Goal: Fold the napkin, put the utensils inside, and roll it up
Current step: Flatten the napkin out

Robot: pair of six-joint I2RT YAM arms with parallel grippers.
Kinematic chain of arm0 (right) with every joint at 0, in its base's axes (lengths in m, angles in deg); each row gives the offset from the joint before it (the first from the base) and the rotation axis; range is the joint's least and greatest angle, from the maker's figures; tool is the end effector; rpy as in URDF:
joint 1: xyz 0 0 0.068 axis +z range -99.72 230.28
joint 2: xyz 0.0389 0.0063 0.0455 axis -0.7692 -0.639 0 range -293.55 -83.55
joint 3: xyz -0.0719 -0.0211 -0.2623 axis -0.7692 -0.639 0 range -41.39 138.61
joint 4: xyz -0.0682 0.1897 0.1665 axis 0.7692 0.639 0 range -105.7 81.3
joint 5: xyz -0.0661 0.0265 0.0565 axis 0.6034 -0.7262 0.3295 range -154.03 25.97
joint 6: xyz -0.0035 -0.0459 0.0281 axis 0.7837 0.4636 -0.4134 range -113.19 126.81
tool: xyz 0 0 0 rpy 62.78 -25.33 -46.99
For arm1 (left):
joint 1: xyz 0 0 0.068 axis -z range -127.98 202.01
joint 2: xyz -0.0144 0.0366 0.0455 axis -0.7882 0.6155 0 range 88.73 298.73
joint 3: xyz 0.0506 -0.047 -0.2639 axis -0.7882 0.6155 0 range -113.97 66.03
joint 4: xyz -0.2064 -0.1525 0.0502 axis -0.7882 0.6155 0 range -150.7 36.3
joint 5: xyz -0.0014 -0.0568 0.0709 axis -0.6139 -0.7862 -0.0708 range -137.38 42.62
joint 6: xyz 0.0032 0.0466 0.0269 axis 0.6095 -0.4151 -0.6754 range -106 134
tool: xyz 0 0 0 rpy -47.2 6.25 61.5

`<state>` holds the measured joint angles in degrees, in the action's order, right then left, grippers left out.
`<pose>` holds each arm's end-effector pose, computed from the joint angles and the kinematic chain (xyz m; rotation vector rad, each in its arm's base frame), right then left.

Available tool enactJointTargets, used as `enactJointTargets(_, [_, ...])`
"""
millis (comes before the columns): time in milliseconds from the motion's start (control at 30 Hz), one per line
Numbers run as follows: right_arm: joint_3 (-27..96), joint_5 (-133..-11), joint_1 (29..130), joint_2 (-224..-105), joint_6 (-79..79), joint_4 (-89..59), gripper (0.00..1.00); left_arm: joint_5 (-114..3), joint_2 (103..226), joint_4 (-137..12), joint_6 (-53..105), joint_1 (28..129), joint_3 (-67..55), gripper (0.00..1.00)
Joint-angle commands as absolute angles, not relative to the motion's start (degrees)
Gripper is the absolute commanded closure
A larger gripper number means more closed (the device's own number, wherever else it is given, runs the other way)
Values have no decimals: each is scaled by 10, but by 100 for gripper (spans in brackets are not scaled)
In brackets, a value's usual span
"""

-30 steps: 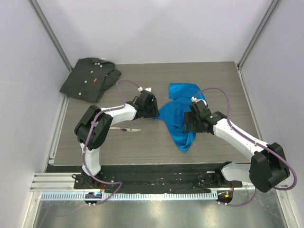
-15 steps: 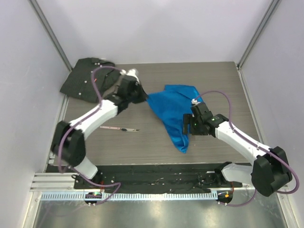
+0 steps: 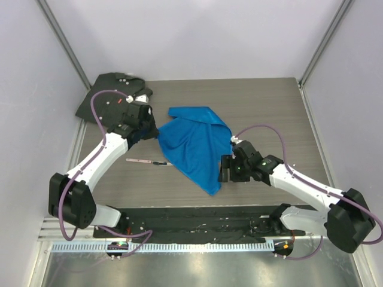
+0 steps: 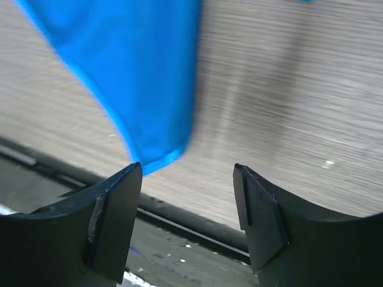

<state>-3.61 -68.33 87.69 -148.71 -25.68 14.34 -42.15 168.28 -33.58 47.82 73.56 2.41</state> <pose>0.1678 0.1317 0.2014 -0.1436 2.6644 0.5288 0.2841 -0.1087 0.2889 -0.2974 2.3304 -0.3789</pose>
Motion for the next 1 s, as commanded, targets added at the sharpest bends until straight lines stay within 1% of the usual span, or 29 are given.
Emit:
enactJointTargets(0, [-38,-701,918,-1458,-283,91,30,-408,1669,-304,445,721,18,100])
enactJointTargets(100, [-29,-683,951,-1473,-286,94,32,-414,1670,-295,435,720,18,100])
enactJointTargets(167, [-24,-675,966,-1497,-302,99,36,-416,1674,-291,428,719,18,100])
enactJointTargets(367, [-32,-645,1010,-1525,-354,103,43,-418,1677,-282,414,717,17,100])
enactJointTargets(533, [-53,-668,1020,-1532,-391,51,43,-423,1677,-284,410,717,19,100])
enactJointTargets(967, [-60,-660,1020,-1572,-416,36,44,-421,1672,-281,404,717,20,100])
